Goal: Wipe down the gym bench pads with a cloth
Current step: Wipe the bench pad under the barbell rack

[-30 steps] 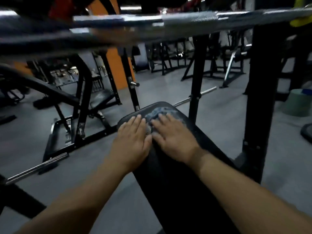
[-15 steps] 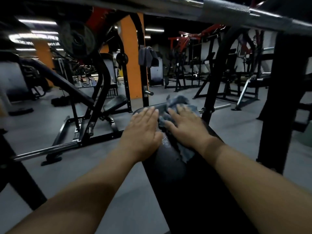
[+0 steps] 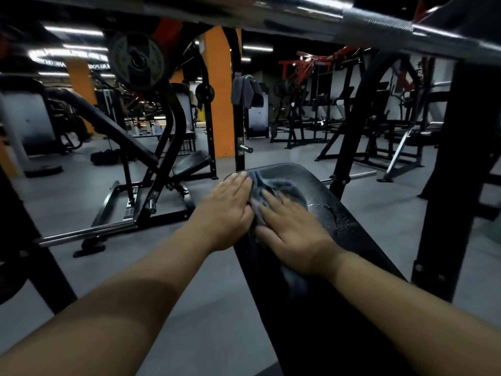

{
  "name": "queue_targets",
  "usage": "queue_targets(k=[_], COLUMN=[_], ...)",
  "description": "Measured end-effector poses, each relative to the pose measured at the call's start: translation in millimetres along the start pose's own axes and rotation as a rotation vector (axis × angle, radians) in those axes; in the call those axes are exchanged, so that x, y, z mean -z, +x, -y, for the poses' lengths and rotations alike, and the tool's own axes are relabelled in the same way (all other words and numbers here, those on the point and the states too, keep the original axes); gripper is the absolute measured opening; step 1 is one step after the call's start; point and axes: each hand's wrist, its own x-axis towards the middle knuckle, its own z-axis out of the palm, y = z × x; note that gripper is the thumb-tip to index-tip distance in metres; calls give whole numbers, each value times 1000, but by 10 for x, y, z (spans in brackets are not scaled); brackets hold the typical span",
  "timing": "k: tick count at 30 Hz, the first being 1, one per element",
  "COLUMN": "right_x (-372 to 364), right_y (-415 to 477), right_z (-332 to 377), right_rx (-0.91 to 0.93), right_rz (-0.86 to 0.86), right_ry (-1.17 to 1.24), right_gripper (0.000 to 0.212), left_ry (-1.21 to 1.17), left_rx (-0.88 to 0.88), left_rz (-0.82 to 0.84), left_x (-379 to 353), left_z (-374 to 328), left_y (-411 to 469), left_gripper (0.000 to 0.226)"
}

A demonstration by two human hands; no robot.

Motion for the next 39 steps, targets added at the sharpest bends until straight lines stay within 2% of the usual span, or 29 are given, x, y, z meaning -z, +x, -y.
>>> queue_targets(k=[2,5,7,9,11,13,15,17,19,20,22,23,24,27,29,32,34,37,39], right_x=[23,3,11,73,104,74,-1,-97,-125,-125,-159,-179,-183,-210,-227,-228,-213,-197,-193], right_y=[-131,-5,-16,-214,-527,-752,-787,-717,-705,-737,-817,-843,-850,-844,-836,-842,-847,-866,-850], right_z=[-72,-58,-20,-70,-181,-273,-329,-340,-320,-321,-346,-363,-381,-398,-402,-408,-412,-384,-368], right_rx=[-9,-56,-1,67,33,-78,-230,-325,-345,-345,-318,-295,-279,-285,-291,-286,-268,-239,-251], right_rz=[-2,-26,-14,-19,-106,-224,-226,-239,-279,-315,-448,-518,-566,-592,-576,-595,-609,-643,-634], right_ry=[-16,-29,27,162,262,208,101,106,167,226,345,359,351,313,283,292,312,306,238], right_gripper=[79,86,86,77,66,67,70,63,53,52,57,56,52,46,46,44,41,34,31], left_ry=[-66,-193,-276,-179,-32,80,172,241,237,228,187,138,104,180,217,194,192,235,278], left_rx=[11,-54,-85,-108,-119,-113,-56,74,217,220,61,-17,-49,39,131,232,125,-107,-96], left_rz=[-10,-130,-77,36,62,49,42,40,0,-50,-122,-96,-44,44,69,80,82,86,85], left_x=[77,169,153,82,-12,-72,-75,-29,27,29,-22,-75,-137,-254,-203,-100,-165,-237,-158], left_z=[-63,-298,-430,-466,-444,-406,-352,-275,-256,-297,-466,-565,-644,-666,-593,-612,-719,-673,-484], left_y=[14,146,232,295,303,268,293,428,549,572,485,362,218,32,250,567,453,44,186], left_gripper=[68,69,55,51,61,77,90,92,79,68,57,55,58,90,90,75,66,65,65])
